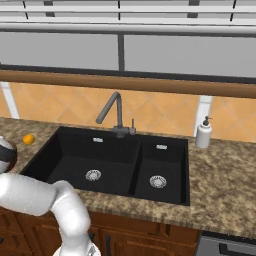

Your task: Pick the lime from the sink and place it in the bowl. Then pick the bowl and place it in the microwave. Then close the microwave door and press the start button.

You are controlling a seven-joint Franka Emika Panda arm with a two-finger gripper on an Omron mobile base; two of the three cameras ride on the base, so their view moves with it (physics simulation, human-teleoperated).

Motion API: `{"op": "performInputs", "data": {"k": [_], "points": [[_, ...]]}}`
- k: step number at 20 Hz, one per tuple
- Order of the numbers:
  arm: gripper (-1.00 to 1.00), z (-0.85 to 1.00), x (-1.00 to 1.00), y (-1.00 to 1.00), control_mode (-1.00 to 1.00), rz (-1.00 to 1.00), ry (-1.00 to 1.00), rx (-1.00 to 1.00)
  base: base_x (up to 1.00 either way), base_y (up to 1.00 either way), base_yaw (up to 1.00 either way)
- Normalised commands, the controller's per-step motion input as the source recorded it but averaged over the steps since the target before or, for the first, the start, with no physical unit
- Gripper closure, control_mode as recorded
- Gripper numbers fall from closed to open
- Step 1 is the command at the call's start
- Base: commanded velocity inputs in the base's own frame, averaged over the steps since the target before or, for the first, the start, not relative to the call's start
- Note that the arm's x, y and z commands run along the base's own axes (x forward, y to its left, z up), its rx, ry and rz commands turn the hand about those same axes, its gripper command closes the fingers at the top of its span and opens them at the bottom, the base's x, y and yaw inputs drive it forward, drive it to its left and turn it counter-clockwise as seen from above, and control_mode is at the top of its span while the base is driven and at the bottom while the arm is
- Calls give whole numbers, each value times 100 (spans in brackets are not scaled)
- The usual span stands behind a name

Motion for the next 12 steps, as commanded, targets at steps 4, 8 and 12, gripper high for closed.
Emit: {"op": "performInputs", "data": {"k": [4, 8, 12], "points": [[-100, -18, 0, 0, -100, 0, -3, -3, 0, 0, 0], [-100, -16, -17, -24, -100, 0, -15, 0, 0, 0, 0], [-100, -12, -30, -38, -100, 0, -24, 0, 0, 0, 0]]}}
